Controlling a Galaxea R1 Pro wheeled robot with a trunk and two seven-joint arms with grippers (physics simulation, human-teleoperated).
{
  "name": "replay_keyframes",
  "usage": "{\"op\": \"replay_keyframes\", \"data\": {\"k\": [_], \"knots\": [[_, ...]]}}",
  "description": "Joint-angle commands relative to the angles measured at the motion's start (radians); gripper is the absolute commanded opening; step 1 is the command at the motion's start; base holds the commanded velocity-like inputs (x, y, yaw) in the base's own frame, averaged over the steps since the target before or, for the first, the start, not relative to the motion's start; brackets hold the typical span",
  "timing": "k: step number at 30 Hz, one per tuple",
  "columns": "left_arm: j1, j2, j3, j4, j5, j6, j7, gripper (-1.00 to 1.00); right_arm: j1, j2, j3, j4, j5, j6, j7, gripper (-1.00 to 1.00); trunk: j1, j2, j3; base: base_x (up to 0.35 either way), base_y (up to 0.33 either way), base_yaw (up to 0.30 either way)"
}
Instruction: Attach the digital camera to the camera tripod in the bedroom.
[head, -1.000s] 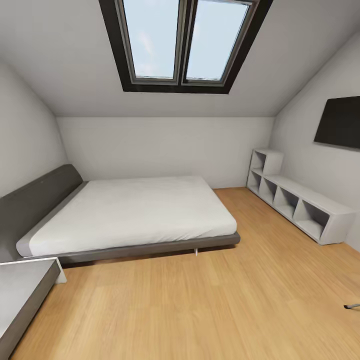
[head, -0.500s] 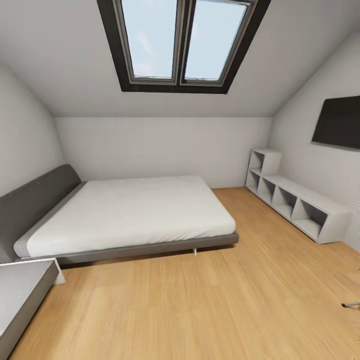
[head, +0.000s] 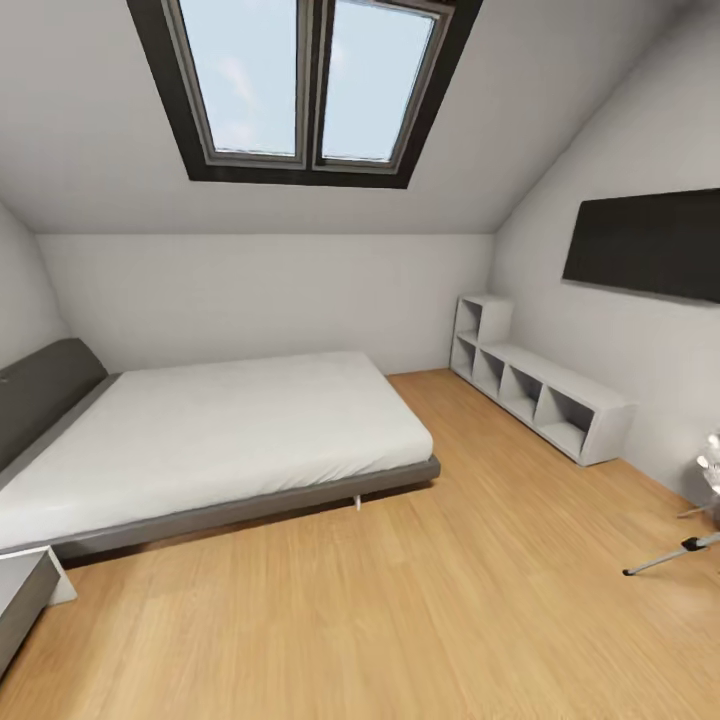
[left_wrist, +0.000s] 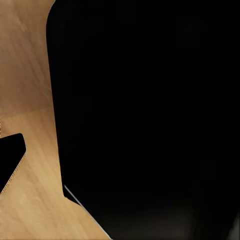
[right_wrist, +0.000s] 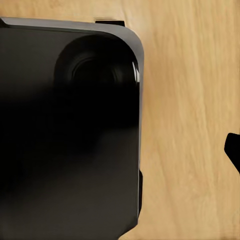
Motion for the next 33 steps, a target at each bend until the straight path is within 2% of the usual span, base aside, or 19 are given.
{"op": "replay_keyframes", "data": {"k": [1, 33], "knots": [[0.001, -0.001, 0.000, -0.003, 0.001, 0.000, 0.000, 1.00, 0.000, 0.000, 0.000, 0.000, 0.000, -0.003, 0.001, 1.00, 0.000, 0.000, -0.001, 0.000, 0.000, -0.297], [0.001, -0.004, 0.000, -0.003, 0.001, 0.000, 0.000, 1.00, 0.000, 0.000, 0.000, 0.001, -0.001, -0.004, 0.000, 1.00, 0.000, 0.000, -0.001, 0.000, 0.000, -0.300]]}}
